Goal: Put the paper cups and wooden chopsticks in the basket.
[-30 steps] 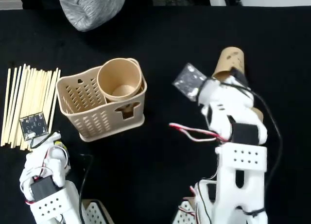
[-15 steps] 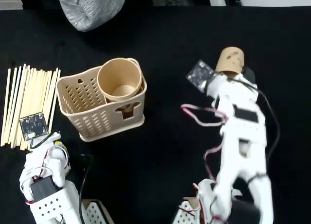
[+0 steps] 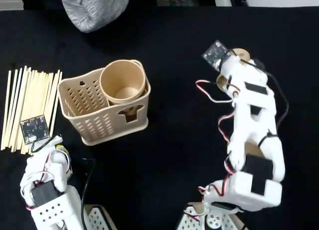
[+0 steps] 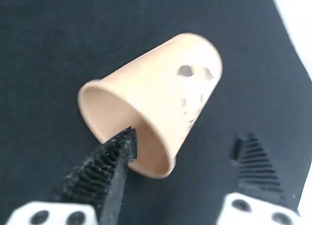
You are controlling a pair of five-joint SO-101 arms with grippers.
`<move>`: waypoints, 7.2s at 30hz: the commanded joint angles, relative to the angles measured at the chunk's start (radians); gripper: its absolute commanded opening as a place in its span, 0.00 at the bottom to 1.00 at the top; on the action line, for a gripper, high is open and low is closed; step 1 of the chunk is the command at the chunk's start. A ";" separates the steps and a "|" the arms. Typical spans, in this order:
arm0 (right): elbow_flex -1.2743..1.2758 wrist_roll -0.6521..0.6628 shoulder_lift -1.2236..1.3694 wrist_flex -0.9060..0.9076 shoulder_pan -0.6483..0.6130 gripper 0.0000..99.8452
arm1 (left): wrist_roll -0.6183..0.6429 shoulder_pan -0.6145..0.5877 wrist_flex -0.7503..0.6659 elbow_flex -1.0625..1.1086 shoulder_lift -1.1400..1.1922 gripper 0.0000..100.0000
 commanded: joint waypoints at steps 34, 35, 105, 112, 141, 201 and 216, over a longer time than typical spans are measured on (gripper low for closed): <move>-0.676 -0.628 -0.232 1.002 -0.135 0.01 | -0.006 0.007 -0.020 0.001 -0.005 0.12; -0.720 -0.652 -0.234 1.043 -0.152 0.01 | -0.006 0.007 -0.020 0.001 -0.005 0.12; -1.300 -0.862 -0.036 1.315 -0.845 0.01 | -0.008 0.007 -0.020 0.001 -0.005 0.12; -1.171 -0.861 -0.036 1.283 -0.848 0.01 | -0.008 0.007 -0.020 0.001 -0.005 0.12; -0.054 -0.729 -0.601 0.411 -0.819 0.01 | -0.008 0.007 -0.020 0.001 -0.005 0.12; 0.829 0.356 -1.056 0.252 0.350 0.15 | -0.008 0.007 -0.020 0.001 -0.005 0.12; 0.441 -0.157 -1.053 0.528 0.273 0.01 | -0.008 0.008 -0.020 0.001 -0.005 0.12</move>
